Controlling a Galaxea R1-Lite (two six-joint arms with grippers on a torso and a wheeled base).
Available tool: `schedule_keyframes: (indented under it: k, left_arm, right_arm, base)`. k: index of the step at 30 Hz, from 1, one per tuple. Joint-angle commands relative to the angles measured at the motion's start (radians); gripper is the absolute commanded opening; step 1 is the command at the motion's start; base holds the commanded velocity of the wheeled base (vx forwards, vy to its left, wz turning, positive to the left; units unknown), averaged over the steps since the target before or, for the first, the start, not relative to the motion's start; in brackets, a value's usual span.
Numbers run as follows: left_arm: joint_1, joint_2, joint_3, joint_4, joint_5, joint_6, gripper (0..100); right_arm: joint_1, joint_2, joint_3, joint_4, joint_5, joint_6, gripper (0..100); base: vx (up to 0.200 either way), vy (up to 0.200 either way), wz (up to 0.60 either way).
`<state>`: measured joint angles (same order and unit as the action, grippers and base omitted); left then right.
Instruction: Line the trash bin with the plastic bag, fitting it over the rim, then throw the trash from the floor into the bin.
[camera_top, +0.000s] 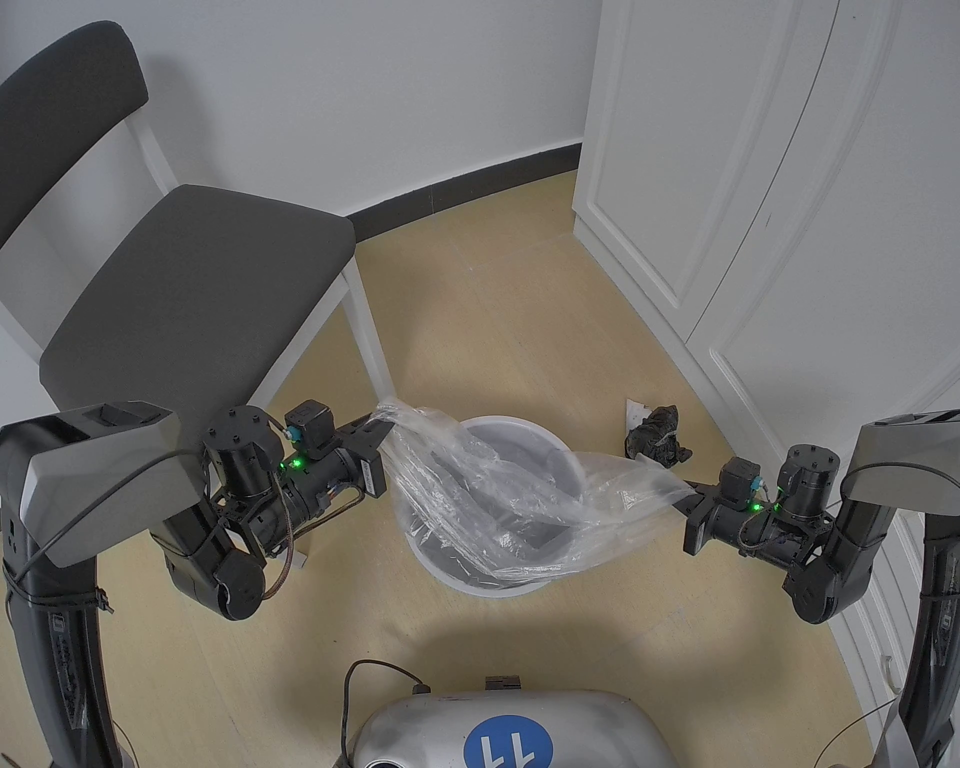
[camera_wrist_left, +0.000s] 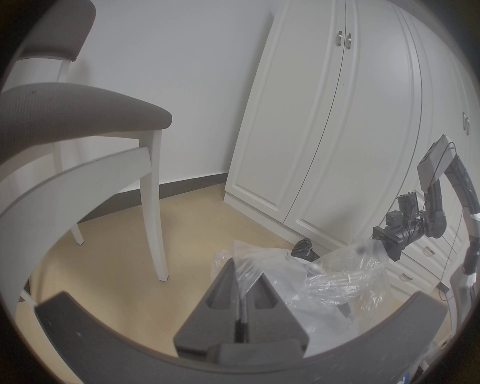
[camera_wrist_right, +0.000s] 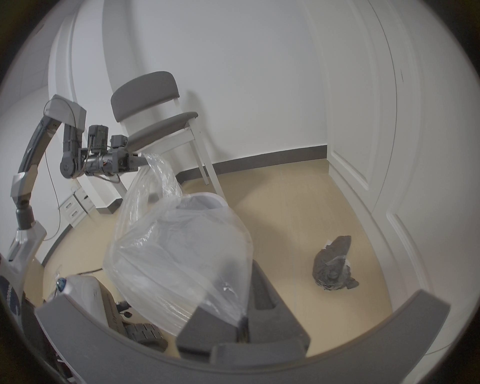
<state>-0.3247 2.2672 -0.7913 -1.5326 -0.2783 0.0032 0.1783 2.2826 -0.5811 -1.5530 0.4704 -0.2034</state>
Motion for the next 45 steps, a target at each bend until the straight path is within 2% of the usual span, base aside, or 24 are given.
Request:
schedule_keyframes:
  k: [1, 6, 10, 11, 12, 13, 15, 18, 24, 33, 35, 37, 40, 41, 45]
  left_arm:
    - [-0.007, 0.018, -0.006, -0.001, 0.001, 0.000, 0]
    - [-0.011, 0.014, -0.025, -0.001, 0.004, -0.006, 0]
    - [-0.005, -0.046, -0.005, 0.000, 0.004, -0.014, 0]
    - [-0.005, -0.046, -0.005, 0.000, 0.004, -0.014, 0]
    - [-0.008, -0.081, 0.018, 0.000, 0.002, -0.029, 0]
    - [-0.011, -0.095, 0.027, 0.000, 0.002, -0.035, 0]
    - [-0.016, -0.110, 0.038, 0.000, 0.002, -0.038, 0]
    - [-0.034, -0.124, 0.046, 0.002, 0.004, -0.038, 0]
    - [-0.042, -0.063, 0.012, 0.002, 0.005, -0.043, 0]
    - [-0.010, 0.101, -0.131, 0.002, 0.011, -0.121, 0]
    - [0.004, 0.126, -0.158, 0.002, 0.016, -0.135, 0]
    - [0.018, 0.147, -0.180, 0.002, 0.014, -0.167, 0]
    - [0.018, 0.146, -0.183, 0.002, 0.014, -0.213, 0]
    - [0.007, 0.141, -0.183, 0.002, 0.016, -0.259, 0]
    - [-0.031, 0.147, -0.184, 0.002, 0.044, -0.285, 0]
  right_arm:
    - [-0.003, -0.002, 0.023, -0.018, 0.001, -0.014, 0]
    - [0.007, -0.075, 0.003, 0.073, -0.001, 0.006, 0]
    - [0.027, -0.218, -0.002, 0.208, -0.003, 0.133, 0]
    - [0.027, -0.218, -0.002, 0.208, -0.003, 0.133, 0]
    - [0.043, -0.278, -0.022, 0.278, -0.030, 0.203, 0]
    - [0.049, -0.291, -0.029, 0.300, -0.049, 0.217, 0]
    - [0.053, -0.299, -0.042, 0.321, -0.078, 0.223, 0]
    - [0.070, -0.296, -0.075, 0.375, -0.156, 0.226, 0]
    - [0.092, -0.290, -0.120, 0.484, -0.228, 0.226, 0]
    - [0.122, -0.216, -0.132, 0.468, -0.227, 0.233, 0]
    - [0.138, -0.186, -0.143, 0.442, -0.225, 0.246, 0]
    - [0.162, -0.133, -0.151, 0.366, -0.228, 0.302, 0]
    - [0.181, -0.084, -0.168, 0.295, -0.231, 0.341, 0]
    - [0.184, -0.049, -0.178, 0.244, -0.237, 0.355, 0]
    - [0.171, -0.029, -0.177, 0.234, -0.239, 0.352, 0]
  base:
    - [0.000, 0.000, 0.00]
    - [0.000, 0.000, 0.00]
    - [0.000, 0.000, 0.00]
    - [0.000, 0.000, 0.00]
    - [0.000, 0.000, 0.00]
    - [0.000, 0.000, 0.00]
    - [0.000, 0.000, 0.00]
    - [0.000, 0.000, 0.00]
    - [0.000, 0.000, 0.00]
    - [0.000, 0.000, 0.00]
    - [0.000, 0.000, 0.00]
    - [0.000, 0.000, 0.00]
    - [0.000, 0.000, 0.00]
    - [0.000, 0.000, 0.00]
    - [0.000, 0.000, 0.00]
